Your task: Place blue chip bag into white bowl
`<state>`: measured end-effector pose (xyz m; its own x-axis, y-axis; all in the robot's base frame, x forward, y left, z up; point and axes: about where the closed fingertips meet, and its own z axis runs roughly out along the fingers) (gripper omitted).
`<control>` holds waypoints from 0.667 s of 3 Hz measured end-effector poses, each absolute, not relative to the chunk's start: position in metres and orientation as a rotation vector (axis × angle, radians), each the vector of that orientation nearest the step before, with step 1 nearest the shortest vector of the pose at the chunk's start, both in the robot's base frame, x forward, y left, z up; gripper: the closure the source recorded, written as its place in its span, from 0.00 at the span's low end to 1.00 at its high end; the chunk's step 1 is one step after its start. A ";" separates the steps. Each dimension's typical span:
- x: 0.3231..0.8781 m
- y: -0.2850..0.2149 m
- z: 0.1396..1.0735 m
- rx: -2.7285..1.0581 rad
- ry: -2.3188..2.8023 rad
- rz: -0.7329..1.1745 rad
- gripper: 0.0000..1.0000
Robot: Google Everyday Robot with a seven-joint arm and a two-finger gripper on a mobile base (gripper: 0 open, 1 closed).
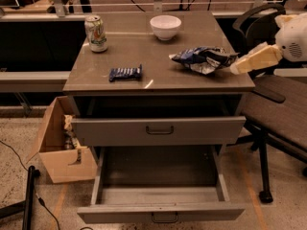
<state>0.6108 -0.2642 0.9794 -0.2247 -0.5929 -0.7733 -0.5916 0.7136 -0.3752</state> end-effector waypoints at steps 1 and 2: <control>0.640 -0.239 0.978 -0.921 1.820 0.048 0.00; 0.665 -0.218 0.963 -0.931 1.795 0.090 0.00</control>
Offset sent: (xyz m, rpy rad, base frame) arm 0.0849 0.0694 -0.0346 0.1071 -0.0614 0.1103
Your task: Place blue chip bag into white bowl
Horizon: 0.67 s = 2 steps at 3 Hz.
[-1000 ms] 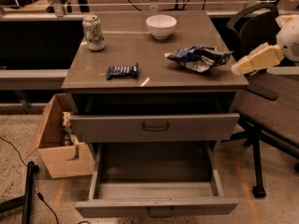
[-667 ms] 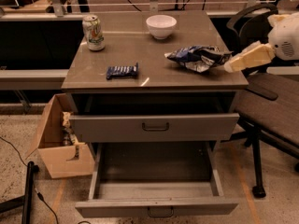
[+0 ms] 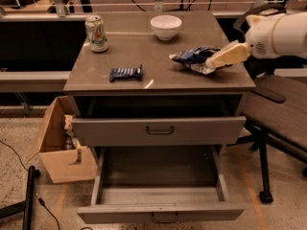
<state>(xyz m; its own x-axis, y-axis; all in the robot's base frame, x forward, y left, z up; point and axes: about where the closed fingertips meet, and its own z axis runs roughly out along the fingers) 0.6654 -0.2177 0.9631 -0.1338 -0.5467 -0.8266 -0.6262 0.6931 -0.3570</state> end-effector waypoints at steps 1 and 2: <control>0.684 -0.206 0.939 -0.935 1.810 0.135 0.00; 0.698 -0.199 0.914 -0.939 1.832 0.173 0.00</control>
Offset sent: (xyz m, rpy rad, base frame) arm 0.0491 0.0218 -0.0820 0.0555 0.1080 0.0380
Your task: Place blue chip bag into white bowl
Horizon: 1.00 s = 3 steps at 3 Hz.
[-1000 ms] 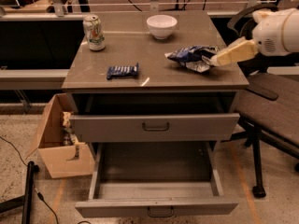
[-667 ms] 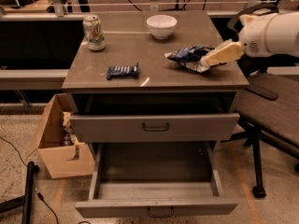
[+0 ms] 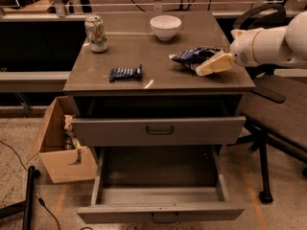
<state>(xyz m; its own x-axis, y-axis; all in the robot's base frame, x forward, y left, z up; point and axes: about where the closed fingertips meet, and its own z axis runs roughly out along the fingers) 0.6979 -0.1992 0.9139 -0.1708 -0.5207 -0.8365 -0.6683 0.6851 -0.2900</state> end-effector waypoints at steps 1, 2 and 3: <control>0.707 -0.194 0.900 -0.945 1.836 0.196 0.18; 0.713 -0.188 0.880 -0.958 1.854 0.216 0.41; 0.715 -0.180 0.878 -0.965 1.838 0.243 0.65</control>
Offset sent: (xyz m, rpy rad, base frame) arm 0.0208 0.0134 -0.0571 0.0077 0.0667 0.0303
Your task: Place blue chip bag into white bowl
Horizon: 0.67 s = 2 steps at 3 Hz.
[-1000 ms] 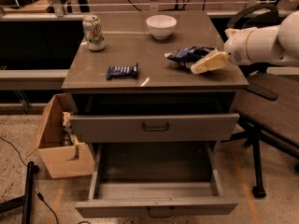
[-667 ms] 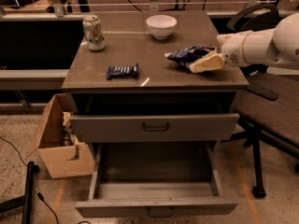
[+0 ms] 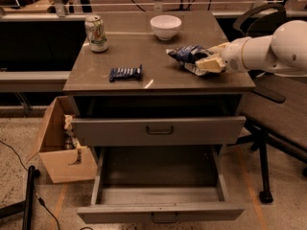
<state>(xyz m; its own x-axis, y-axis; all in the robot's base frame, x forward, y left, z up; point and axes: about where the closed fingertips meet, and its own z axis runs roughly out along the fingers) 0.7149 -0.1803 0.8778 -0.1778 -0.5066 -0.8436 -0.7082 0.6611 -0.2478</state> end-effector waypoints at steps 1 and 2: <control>0.726 -0.178 0.909 -0.918 1.763 0.229 0.87; 0.753 -0.189 0.967 -0.847 1.650 0.158 1.00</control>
Offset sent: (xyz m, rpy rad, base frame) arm 0.0667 -0.0347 0.1771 0.1092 -0.4084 -0.1391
